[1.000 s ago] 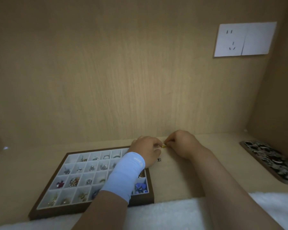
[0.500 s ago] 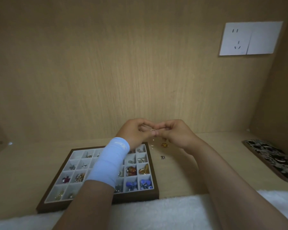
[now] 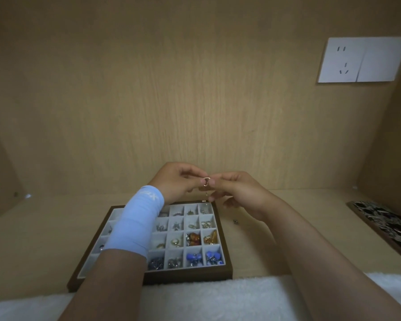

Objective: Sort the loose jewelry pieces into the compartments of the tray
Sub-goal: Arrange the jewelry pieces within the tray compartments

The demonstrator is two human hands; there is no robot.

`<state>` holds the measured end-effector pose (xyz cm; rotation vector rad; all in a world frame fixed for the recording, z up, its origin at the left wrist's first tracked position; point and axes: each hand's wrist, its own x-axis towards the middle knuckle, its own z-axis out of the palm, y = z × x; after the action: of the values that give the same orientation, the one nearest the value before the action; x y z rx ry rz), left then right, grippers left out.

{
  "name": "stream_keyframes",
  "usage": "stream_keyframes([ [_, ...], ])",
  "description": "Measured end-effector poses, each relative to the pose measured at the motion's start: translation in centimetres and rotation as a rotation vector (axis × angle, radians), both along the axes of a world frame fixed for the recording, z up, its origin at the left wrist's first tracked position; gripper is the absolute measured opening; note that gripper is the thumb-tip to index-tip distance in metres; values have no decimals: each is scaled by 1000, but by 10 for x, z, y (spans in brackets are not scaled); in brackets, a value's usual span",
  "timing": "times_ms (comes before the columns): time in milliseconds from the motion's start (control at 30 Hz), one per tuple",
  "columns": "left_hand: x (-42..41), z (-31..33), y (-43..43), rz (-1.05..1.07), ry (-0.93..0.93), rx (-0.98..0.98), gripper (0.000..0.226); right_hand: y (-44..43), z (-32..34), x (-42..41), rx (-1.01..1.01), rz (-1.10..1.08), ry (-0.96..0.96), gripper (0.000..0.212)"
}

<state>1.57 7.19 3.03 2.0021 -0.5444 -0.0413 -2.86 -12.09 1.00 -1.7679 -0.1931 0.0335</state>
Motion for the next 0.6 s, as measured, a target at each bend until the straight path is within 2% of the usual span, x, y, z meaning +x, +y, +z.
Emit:
stream_keyframes([
  [133, -4, 4, 14, -3, -46, 4, 8, 12, 2, 1, 27, 141, 29, 22],
  [233, -8, 0, 33, 37, -33, 16, 5, 25, 0, 2, -6, 143, 17, 16],
  [333, -14, -7, 58, 109, -20, 1, 6, 41, 0, 0, -91, 166, 16, 18],
  [500, -24, -21, 95, 153, -16, -29, 7, 66, -2, -1, -100, 190, 40, 20],
  [600, -25, -24, 109, 200, -42, -101, 6, 80, -2, 4, -144, 153, 32, 16],
])
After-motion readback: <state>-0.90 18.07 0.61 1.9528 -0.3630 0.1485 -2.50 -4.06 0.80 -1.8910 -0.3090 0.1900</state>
